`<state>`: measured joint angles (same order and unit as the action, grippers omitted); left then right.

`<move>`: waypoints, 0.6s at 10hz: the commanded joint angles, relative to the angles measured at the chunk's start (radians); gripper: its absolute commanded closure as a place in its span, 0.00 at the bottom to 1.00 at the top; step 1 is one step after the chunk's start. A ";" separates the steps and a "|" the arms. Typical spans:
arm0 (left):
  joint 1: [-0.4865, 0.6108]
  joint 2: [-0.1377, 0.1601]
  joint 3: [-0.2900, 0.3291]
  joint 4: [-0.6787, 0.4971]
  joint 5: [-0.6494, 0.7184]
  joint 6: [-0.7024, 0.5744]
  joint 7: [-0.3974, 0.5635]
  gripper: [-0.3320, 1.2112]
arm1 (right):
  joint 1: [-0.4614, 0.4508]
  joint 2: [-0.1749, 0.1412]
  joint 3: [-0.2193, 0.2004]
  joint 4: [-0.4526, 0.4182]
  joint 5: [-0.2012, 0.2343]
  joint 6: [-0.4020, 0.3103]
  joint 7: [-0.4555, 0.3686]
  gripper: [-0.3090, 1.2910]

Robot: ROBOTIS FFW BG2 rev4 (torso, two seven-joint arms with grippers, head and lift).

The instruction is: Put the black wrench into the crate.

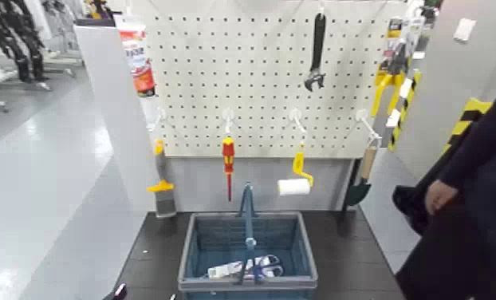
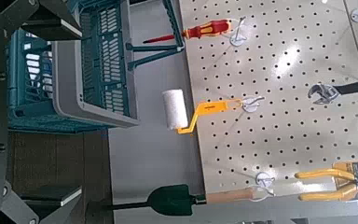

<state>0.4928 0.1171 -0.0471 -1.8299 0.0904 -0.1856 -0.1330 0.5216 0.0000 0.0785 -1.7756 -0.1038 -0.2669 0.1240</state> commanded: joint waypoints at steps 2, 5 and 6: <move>-0.002 0.000 -0.002 0.000 -0.001 0.003 0.000 0.35 | -0.017 0.002 -0.019 -0.015 0.000 0.002 0.026 0.28; -0.005 0.001 -0.004 0.001 -0.001 0.008 0.000 0.35 | -0.052 -0.002 -0.080 -0.044 -0.013 0.092 0.040 0.28; -0.010 0.004 -0.005 0.001 0.000 0.009 0.000 0.35 | -0.080 -0.003 -0.102 -0.047 -0.013 0.132 0.072 0.28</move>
<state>0.4854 0.1193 -0.0512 -1.8287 0.0896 -0.1780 -0.1334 0.4580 -0.0017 -0.0087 -1.8192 -0.1180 -0.1599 0.1924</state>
